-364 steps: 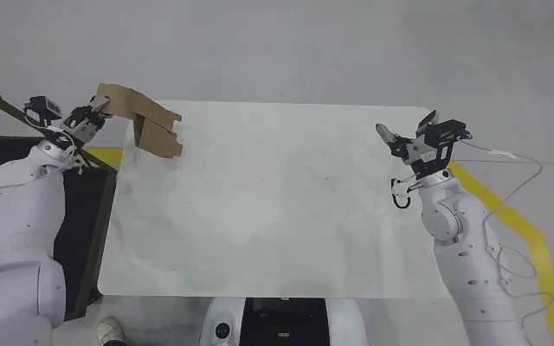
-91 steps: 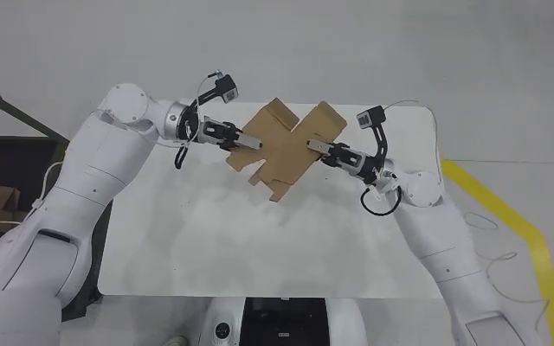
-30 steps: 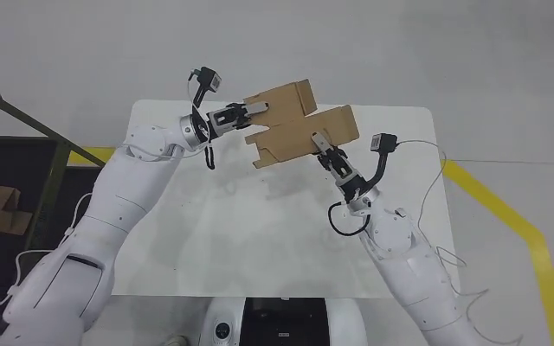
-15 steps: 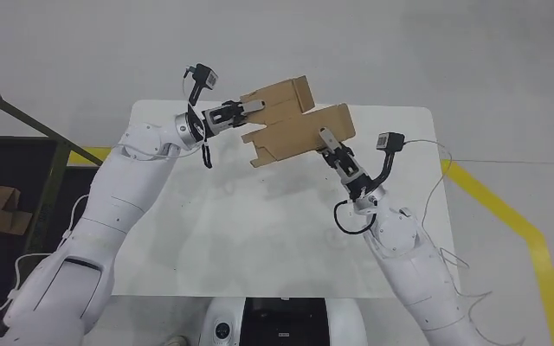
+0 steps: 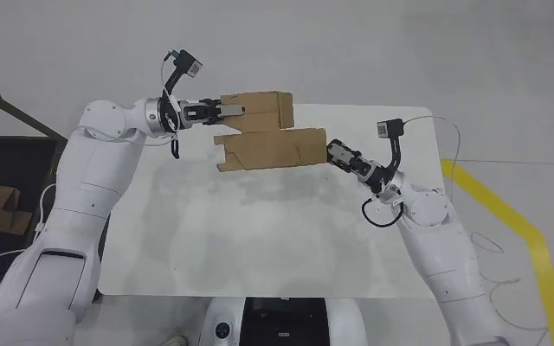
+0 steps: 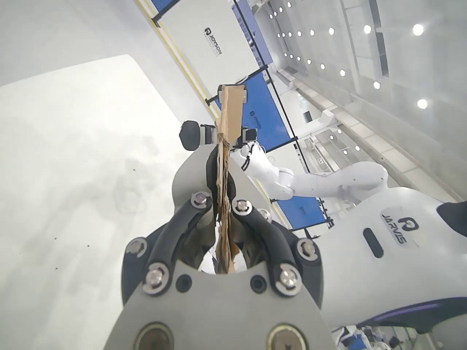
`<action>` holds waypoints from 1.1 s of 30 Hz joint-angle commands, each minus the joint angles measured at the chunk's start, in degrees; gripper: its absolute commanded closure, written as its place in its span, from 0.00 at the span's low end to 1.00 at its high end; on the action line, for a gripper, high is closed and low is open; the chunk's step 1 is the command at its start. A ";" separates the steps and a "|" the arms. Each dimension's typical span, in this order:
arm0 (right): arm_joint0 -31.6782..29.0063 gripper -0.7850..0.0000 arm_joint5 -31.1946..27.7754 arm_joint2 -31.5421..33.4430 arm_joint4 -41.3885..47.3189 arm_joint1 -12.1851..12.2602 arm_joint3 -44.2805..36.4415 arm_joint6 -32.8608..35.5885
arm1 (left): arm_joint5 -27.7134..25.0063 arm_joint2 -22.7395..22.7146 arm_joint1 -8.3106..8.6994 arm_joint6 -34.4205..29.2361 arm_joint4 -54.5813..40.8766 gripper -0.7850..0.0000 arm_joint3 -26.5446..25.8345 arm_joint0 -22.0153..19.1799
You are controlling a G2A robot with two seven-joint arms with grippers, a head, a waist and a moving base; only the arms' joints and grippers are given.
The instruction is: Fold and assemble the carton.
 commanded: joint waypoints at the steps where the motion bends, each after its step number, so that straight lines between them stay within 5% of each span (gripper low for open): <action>1: 1.14 0.00 -0.06 0.07 1.72 0.29 1.42 5.51 | 2.00 -0.37 0.35 -1.84 -1.06 1.00 -1.35 -0.12; 12: 3.48 0.02 -1.85 -2.86 6.95 0.73 2.15 16.21 | 3.71 -0.16 1.44 -3.55 -0.14 1.00 -3.97 1.00; 20: 4.26 0.40 -2.36 -4.43 7.09 0.66 3.01 14.66 | 2.93 2.97 0.75 -2.77 -0.40 1.00 -1.55 -0.66; 21: 4.24 0.50 -2.34 -4.51 6.85 0.68 2.92 14.35 | 2.83 3.37 0.64 -2.67 -0.45 1.00 -1.25 -0.83; 33: 4.66 0.60 -1.48 -6.19 7.14 0.92 2.68 14.98 | 2.21 6.59 -0.30 -2.05 -0.90 1.00 1.99 -3.03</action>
